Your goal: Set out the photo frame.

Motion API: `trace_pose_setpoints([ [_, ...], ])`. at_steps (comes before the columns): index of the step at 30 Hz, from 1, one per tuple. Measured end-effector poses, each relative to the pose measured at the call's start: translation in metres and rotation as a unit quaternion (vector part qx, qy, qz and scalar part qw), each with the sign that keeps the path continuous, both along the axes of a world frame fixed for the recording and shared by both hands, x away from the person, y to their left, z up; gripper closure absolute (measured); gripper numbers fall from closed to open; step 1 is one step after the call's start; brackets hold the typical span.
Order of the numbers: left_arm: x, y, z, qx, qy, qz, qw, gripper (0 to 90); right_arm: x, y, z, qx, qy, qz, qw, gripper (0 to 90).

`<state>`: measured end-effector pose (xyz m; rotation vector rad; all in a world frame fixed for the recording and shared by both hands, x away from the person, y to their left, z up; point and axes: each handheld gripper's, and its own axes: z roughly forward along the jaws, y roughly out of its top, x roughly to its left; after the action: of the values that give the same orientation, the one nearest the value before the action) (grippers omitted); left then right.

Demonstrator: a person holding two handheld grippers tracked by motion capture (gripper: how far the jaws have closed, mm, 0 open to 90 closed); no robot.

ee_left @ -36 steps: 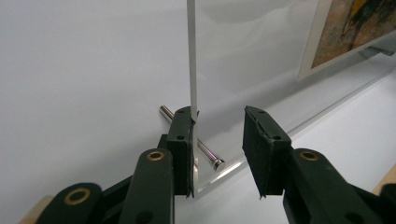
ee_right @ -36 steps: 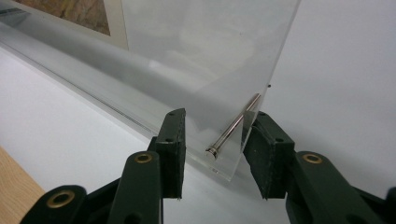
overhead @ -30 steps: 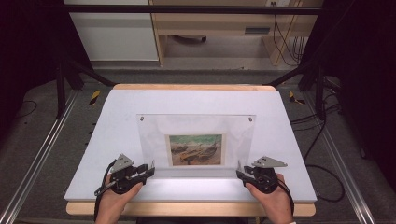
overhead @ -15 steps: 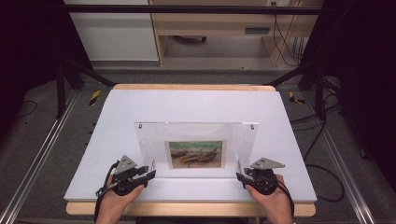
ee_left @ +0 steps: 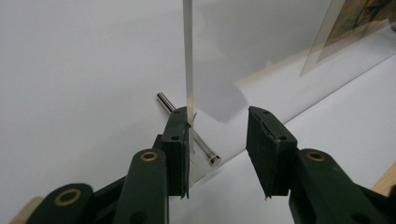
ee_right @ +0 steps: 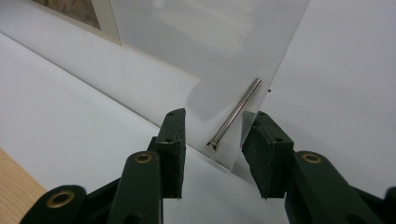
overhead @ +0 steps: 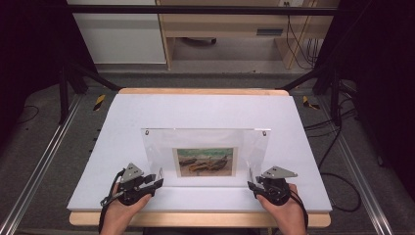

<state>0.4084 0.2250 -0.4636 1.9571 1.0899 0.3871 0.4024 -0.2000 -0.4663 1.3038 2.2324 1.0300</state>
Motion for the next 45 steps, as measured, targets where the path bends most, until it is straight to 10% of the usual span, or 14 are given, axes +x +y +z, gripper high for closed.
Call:
trace_pose_setpoints([
  [11,0.001,-0.002,-0.001,0.003,-0.003,-0.002,1.0,57.8,0.001,0.001,0.0,-0.004,-0.004,0.005,1.0,55.8],
  [20,0.001,-0.01,-0.003,0.006,-0.008,-0.006,0.9999,41.3,0.002,0.008,0.002,-0.022,-0.026,0.005,0.9994,31.0],
  [33,0.0,-0.009,0.009,-0.024,-0.041,0.003,0.9989,9.6,0.003,0.006,0.01,-0.031,-0.098,-0.003,0.9947,12.6],
  [45,-0.01,0.0,0.018,-0.032,-0.074,-0.028,0.9964,8.6,-0.01,-0.002,0.022,-0.023,-0.144,-0.009,0.9892,10.4],
])
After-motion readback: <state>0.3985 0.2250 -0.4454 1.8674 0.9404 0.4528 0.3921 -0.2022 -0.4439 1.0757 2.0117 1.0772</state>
